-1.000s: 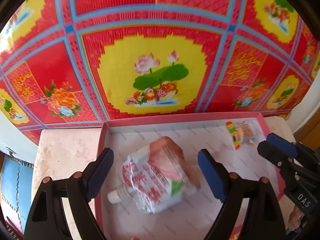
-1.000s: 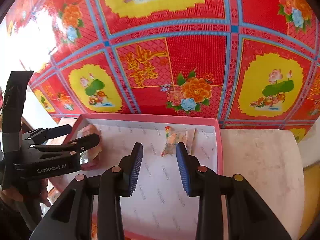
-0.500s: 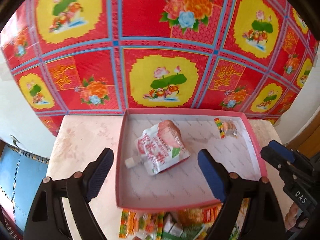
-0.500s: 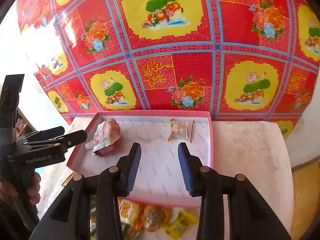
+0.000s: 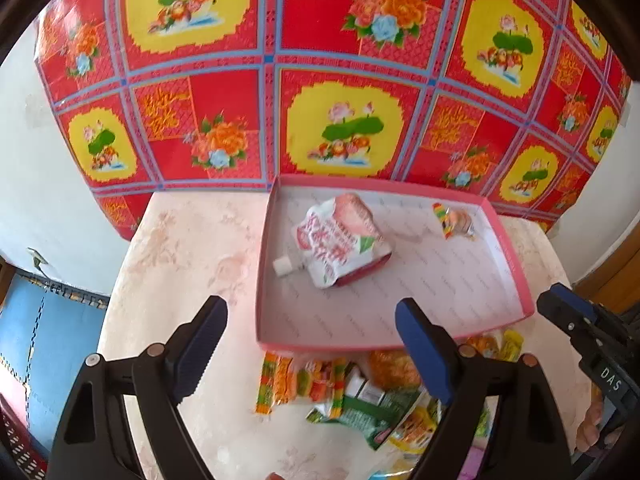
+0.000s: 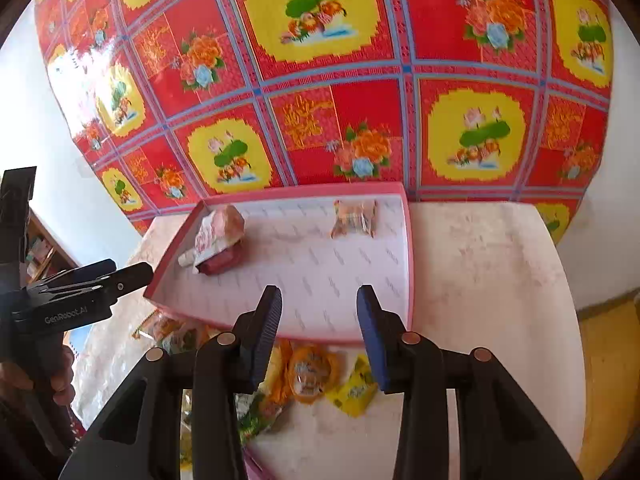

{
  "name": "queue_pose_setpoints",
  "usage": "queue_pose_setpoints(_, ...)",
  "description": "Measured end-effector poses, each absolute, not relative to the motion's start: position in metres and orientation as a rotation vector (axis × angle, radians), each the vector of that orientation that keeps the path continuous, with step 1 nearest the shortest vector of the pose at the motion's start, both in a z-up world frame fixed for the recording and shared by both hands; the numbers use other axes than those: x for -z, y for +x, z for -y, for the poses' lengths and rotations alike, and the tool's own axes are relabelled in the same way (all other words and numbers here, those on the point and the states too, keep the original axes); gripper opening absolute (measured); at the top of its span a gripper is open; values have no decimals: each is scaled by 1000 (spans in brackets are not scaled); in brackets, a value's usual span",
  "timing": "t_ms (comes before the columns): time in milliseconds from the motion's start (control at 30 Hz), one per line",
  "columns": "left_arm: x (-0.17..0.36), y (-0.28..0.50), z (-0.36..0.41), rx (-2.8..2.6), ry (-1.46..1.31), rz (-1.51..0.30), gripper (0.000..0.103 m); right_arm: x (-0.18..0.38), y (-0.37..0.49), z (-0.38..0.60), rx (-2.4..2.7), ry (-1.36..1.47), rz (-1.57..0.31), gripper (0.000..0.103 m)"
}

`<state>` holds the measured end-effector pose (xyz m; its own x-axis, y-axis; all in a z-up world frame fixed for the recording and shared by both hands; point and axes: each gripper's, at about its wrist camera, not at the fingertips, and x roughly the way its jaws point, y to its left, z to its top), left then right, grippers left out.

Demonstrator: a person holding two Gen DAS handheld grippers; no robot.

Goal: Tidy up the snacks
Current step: 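Withdraw both tools from the box and move them toward the snack pile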

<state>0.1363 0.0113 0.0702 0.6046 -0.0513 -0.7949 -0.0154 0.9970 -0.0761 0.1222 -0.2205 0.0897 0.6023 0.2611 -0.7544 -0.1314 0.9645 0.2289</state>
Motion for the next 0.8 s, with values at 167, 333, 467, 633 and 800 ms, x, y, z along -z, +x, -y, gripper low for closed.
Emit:
queue_pose_setpoints(167, -57, 130, -19, 2, -84, -953, 89, -79, 115, 224, -217, 159, -926, 40)
queue_pose_setpoints(333, -45, 127, -24, -12, -90, -986, 89, -68, 110, 227, -208, 166, -957, 40)
queue_pose_setpoints(467, -35, 125, -26, -17, -89, -1010, 89, -62, 107, 229, -201, 168, -971, 40)
queue_pose_setpoints(633, -27, 125, -27, -16, -90, -1032, 89, -56, 104, 233, -191, 176, -988, 40)
queue_pose_setpoints(800, -19, 123, -27, -17, -87, -1054, 88, -52, 101, 235, -181, 180, -999, 40)
